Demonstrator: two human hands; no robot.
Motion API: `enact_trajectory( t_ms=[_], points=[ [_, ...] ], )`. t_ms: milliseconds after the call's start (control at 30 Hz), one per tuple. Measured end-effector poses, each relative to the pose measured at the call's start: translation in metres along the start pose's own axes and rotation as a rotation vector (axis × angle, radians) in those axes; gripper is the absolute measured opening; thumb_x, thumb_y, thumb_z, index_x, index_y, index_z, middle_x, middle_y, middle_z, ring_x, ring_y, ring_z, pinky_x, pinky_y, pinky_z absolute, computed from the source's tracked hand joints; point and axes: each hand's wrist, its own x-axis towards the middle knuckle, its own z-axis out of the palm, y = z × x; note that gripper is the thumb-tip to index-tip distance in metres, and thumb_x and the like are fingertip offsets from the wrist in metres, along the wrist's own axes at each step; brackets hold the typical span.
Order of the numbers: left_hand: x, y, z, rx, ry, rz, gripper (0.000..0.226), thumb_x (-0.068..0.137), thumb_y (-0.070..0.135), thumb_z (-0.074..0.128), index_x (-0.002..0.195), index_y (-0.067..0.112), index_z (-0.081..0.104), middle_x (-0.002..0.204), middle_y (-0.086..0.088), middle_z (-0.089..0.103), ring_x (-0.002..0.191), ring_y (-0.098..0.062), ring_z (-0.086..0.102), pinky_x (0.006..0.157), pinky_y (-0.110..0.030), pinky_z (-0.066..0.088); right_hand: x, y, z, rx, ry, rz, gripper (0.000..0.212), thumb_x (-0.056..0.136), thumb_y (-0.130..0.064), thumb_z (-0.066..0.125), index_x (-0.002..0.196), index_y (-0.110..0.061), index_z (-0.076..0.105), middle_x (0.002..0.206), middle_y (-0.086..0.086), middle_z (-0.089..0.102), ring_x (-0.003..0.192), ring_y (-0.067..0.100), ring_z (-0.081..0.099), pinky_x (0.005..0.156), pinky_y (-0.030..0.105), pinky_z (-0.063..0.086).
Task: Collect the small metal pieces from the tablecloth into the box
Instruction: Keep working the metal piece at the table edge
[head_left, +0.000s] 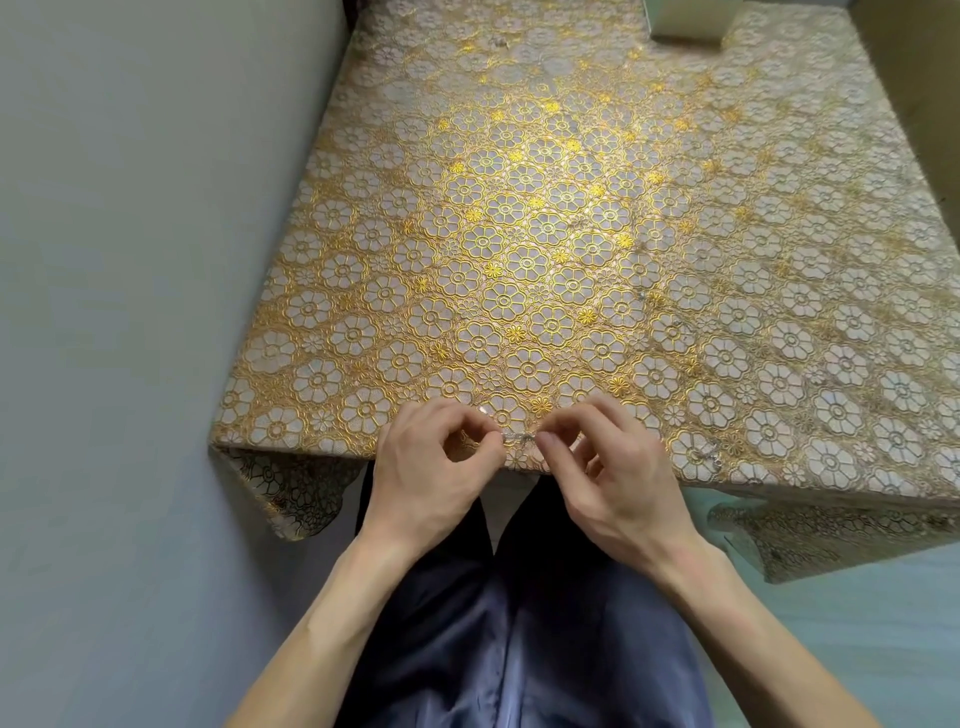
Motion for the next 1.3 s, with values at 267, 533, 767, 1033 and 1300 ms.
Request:
enact_trajectory(
  t_ms=[267,533,767,1033,1300],
  points=[
    [-0.001,0.0,0.0,0.014,0.001,0.007,0.025,0.076,0.056,0.053,0.076,0.036,0.067,0.085,0.021,0.068,0.094,-0.011,0.056,0.09,-0.041,0.046,-0.003,-0.005,-0.001,0.064,0.011,0.122,0.005,0.094,-0.028,0.064,0.089,-0.026,0.063,0.089,-0.013,0.058,0.06,0.013,0.06,0.058,0.024,0.047],
    [-0.001,0.001,0.0,0.035,-0.007,0.022,0.021,0.077,0.055,0.052,0.075,0.039,0.065,0.085,0.018,0.068,0.094,-0.015,0.057,0.09,-0.045,0.045,0.0,-0.023,-0.001,0.685,-0.122,0.486,0.003,0.1,-0.017,0.059,0.098,-0.019,0.059,0.088,-0.004,0.064,0.056,0.016,0.055,0.04,0.024,0.042],
    [-0.002,0.0,0.001,0.044,-0.009,0.029,0.023,0.077,0.054,0.054,0.076,0.036,0.068,0.083,0.017,0.066,0.092,-0.014,0.055,0.088,-0.045,0.046,0.002,-0.032,0.01,0.76,-0.045,0.529,0.006,0.104,-0.01,0.049,0.098,-0.01,0.049,0.089,-0.001,0.065,0.048,0.01,0.047,0.037,0.022,0.036],
    [-0.002,-0.001,0.002,0.034,0.006,0.008,0.03,0.074,0.056,0.051,0.076,0.032,0.07,0.086,0.017,0.069,0.093,-0.013,0.055,0.091,-0.042,0.044,0.011,-0.037,0.002,1.078,-0.021,0.793,0.011,0.101,-0.006,0.051,0.105,-0.016,0.054,0.074,-0.003,0.057,0.047,0.007,0.038,0.037,0.017,0.028],
    [-0.001,0.0,0.002,0.018,-0.007,-0.012,0.032,0.072,0.058,0.049,0.076,0.034,0.069,0.085,0.018,0.068,0.093,-0.01,0.053,0.092,-0.039,0.042,0.016,-0.032,-0.005,1.485,-0.171,0.961,0.017,0.089,-0.013,0.055,0.106,-0.017,0.057,0.08,-0.003,0.051,0.048,0.004,0.031,0.035,0.012,0.025]
  ],
)
